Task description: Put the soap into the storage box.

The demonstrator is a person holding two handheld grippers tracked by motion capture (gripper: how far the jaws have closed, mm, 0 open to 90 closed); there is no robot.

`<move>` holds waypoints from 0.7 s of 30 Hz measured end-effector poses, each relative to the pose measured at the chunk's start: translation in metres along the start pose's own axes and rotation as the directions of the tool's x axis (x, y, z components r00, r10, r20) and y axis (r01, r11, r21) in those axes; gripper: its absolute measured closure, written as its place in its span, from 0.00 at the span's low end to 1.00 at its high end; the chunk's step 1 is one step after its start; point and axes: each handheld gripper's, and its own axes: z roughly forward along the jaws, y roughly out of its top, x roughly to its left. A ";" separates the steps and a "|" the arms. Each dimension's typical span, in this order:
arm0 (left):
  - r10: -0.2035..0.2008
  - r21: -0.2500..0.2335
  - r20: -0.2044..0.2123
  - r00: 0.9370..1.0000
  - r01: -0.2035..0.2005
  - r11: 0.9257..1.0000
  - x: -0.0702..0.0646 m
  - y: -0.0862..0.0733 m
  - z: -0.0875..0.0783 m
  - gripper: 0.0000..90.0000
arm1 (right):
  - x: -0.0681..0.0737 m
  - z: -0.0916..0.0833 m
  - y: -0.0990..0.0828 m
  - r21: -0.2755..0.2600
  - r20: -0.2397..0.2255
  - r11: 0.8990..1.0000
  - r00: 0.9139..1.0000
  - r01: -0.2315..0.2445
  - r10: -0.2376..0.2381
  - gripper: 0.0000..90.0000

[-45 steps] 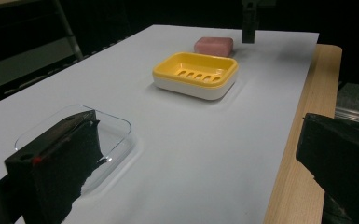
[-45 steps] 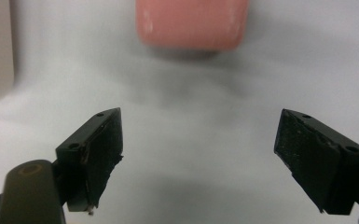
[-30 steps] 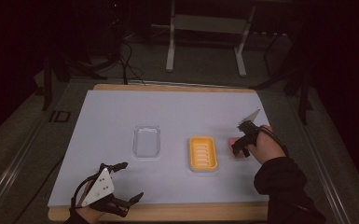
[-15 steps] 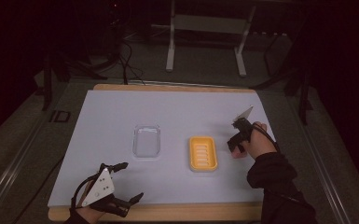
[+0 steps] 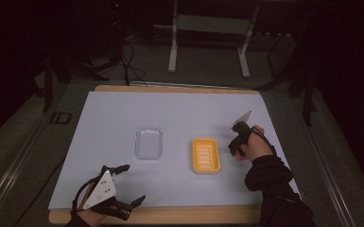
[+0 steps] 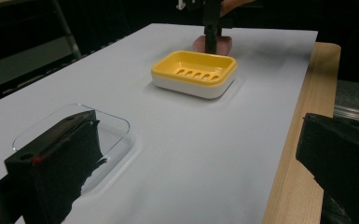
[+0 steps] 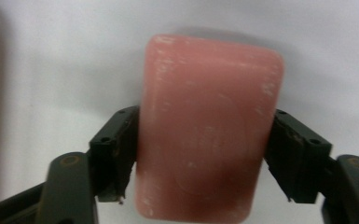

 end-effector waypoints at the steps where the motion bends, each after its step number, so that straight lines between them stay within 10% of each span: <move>1: 0.000 0.000 0.000 1.000 0.000 1.000 0.000 0.000 0.000 0.01 | 0.001 -0.001 0.000 -0.007 0.004 1.000 1.000 -0.016 0.016 0.39; 21: 0.000 0.000 -0.003 1.000 0.000 1.000 0.000 0.000 0.000 0.01 | 0.008 -0.024 -0.008 0.006 0.028 0.987 0.987 -0.159 0.159 0.42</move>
